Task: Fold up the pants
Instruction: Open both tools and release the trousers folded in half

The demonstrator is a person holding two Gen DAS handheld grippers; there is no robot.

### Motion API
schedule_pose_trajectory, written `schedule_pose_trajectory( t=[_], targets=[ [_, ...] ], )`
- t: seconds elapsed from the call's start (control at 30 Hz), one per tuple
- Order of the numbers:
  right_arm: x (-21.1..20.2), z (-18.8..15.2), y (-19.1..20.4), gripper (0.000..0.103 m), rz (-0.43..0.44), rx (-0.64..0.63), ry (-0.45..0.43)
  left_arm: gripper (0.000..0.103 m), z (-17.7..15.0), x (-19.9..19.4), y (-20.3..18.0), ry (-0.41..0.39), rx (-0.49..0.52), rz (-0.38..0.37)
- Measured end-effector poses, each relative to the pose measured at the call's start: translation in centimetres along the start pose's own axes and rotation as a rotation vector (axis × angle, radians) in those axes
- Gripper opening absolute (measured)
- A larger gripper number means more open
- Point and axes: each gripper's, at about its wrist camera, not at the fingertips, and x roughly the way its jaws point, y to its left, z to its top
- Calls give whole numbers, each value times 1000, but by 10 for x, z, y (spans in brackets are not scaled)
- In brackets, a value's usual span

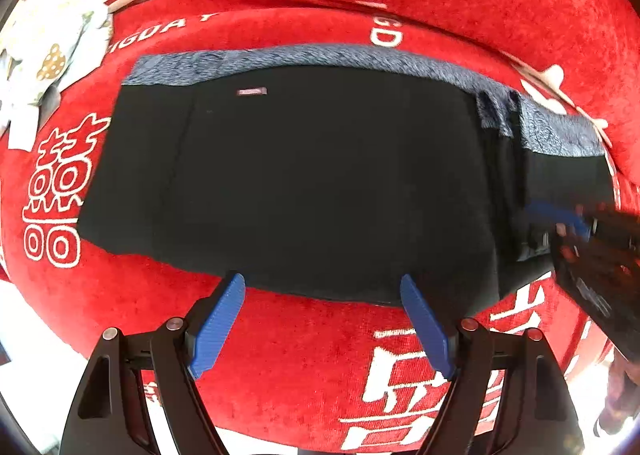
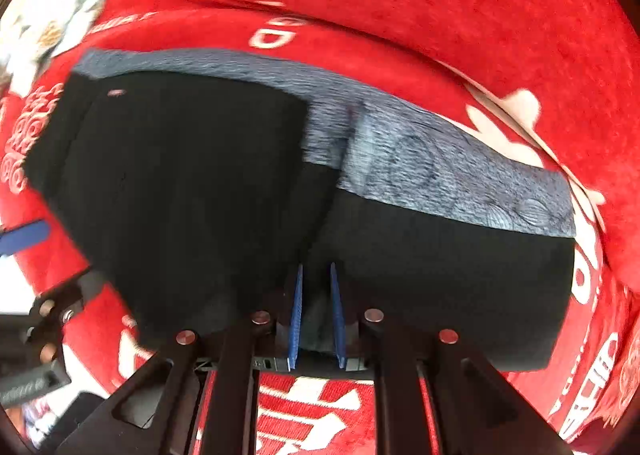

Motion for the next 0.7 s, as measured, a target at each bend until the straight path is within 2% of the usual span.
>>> schedule_pose_trajectory(
  t=[0.03,0.1,0.13,0.23,0.3,0.37,0.4,0.43,0.47,0.53,0.6,0.67,0.7],
  targets=[
    [-6,-1,2,15,55,-5,-1,81,1,-3,2,-6,-2,-2],
    [-29,-6,1,16,-14,-26,-80,81,0,-11,9,-23,5,1],
    [-40,-7,-8,16,-39,7,-120,81,0,-13,11,-25,9,4],
    [-55,-14,-52,19,-55,228,-164,81,0,-12,20,-15,15,16],
    [-33,-15,-81,19,-4,354,-109,81,-2,-14,28,-12,17,17],
    [5,-26,-78,22,65,410,11,81,-1,-14,32,-2,17,23],
    [-2,-28,-67,22,7,385,-48,81,-1,-14,31,8,16,28],
    [-6,-29,-55,22,12,345,-53,81,-1,-15,31,8,16,26],
    [-7,-30,-46,23,56,330,-41,81,-1,-17,31,6,19,24],
    [-18,-37,-25,23,66,297,-42,81,0,-20,28,12,34,21],
    [-25,-42,-10,32,49,246,-32,81,1,-26,24,4,51,14],
    [-33,-50,-2,52,40,219,-39,81,1,-30,20,-4,64,12],
    [-39,-52,-4,54,41,216,-39,81,1,-32,18,-5,69,12]
  ],
)
